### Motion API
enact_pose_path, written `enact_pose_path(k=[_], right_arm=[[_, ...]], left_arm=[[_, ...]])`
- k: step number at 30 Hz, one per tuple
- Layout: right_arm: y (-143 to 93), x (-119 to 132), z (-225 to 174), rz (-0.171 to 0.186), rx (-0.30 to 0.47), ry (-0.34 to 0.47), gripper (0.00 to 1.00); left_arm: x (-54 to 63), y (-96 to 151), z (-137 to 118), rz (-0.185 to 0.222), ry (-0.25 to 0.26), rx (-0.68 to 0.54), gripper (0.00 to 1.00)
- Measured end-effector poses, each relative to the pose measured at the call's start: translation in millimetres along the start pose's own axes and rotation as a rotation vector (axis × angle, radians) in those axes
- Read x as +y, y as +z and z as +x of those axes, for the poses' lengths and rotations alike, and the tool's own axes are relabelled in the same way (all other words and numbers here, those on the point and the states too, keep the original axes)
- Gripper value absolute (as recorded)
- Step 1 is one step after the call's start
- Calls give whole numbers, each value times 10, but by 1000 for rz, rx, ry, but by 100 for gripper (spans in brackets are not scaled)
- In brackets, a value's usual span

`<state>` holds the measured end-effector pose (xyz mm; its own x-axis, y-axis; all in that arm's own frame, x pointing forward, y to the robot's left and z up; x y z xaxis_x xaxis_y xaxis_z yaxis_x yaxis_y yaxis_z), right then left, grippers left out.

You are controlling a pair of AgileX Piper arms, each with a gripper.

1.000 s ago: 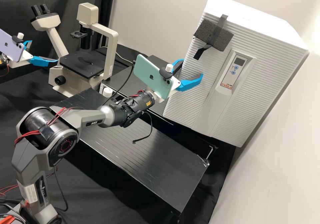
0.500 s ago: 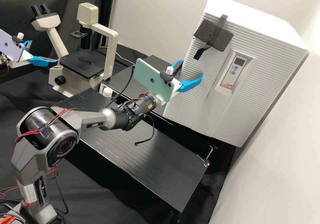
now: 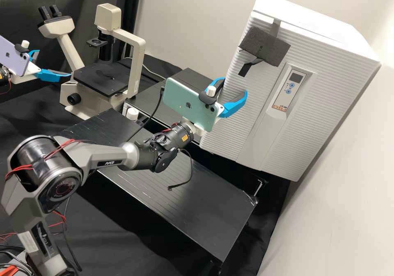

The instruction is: Open the incubator door.

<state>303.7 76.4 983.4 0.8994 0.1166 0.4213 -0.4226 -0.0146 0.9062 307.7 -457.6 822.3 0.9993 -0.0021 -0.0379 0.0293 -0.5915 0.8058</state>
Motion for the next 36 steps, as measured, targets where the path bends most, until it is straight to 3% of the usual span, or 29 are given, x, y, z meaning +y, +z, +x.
enact_pose_path(k=[13,14,19,26,36], right_arm=[[-14,167,-491,-16,-25,90,0],[-17,181,-535,-21,-31,103,100],[-21,271,-762,-9,-81,181,100],[-10,401,-984,81,-133,312,100],[-92,482,-1086,68,-70,378,100]], left_arm=[[0,0,0,0,0,0,100],[0,0,0,0,0,0,100],[0,0,0,0,0,0,100],[0,0,0,0,0,0,100],[0,0,0,0,0,0,100]])
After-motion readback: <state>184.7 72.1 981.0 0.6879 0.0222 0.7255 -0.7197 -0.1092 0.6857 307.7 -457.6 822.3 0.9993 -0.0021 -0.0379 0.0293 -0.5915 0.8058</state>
